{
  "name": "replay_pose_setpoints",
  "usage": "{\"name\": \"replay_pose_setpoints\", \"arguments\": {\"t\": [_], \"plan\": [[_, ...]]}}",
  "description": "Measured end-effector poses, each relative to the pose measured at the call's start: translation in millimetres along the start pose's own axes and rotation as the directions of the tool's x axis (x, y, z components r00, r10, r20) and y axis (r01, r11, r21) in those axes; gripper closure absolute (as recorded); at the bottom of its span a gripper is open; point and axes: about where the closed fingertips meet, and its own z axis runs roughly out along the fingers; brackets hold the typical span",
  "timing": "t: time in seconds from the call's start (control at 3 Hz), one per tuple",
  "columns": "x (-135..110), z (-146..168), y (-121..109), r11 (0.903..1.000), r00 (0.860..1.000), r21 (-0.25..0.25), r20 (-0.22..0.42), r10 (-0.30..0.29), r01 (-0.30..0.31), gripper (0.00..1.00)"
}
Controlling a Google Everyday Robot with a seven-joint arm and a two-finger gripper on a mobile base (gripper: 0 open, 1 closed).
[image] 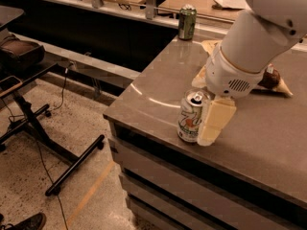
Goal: Pick 7up can
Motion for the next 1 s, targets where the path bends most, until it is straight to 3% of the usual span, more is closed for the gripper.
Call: {"name": "replay_pose_setpoints", "arguments": {"t": [1.0], "plan": [[-3.7, -2.1, 0.1, 0.9999, 1.0, 0.01, 0.002, -0.007, 0.007, 0.87]]}}
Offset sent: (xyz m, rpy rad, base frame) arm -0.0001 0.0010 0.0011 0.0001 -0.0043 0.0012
